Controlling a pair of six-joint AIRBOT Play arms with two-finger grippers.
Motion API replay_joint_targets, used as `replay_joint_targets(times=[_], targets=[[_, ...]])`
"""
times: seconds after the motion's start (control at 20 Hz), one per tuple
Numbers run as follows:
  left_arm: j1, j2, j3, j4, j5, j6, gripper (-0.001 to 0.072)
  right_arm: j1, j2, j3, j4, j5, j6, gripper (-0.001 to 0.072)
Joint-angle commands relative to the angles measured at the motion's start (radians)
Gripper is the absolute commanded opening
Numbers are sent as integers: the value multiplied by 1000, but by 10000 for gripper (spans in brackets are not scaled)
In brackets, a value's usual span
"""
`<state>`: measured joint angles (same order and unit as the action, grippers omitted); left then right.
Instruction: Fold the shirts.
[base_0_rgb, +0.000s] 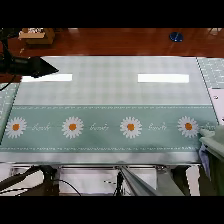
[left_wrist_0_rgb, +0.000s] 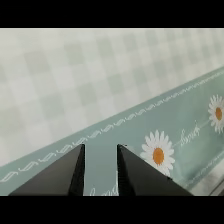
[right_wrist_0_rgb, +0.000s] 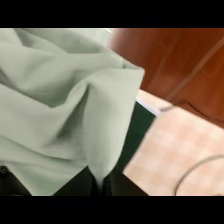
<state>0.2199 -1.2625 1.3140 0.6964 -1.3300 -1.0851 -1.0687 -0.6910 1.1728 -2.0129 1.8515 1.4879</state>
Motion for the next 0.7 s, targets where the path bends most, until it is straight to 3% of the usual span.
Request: replay_joint_targets(times=[0.0, 0.2, 0.6, 0.65], targets=[[34, 0, 1, 2, 96, 3, 256, -87, 40, -135, -130, 1, -14, 35], [101, 0, 3, -2, 212, 3, 256, -158, 68, -298, -225, -46, -32, 36], [187, 1, 3, -2, 219, 3, 256, -306, 76, -502, -299, -199, -34, 40], [187, 1, 3, -2, 219, 3, 256, -322, 76, -509, -301, -234, -34, 116]])
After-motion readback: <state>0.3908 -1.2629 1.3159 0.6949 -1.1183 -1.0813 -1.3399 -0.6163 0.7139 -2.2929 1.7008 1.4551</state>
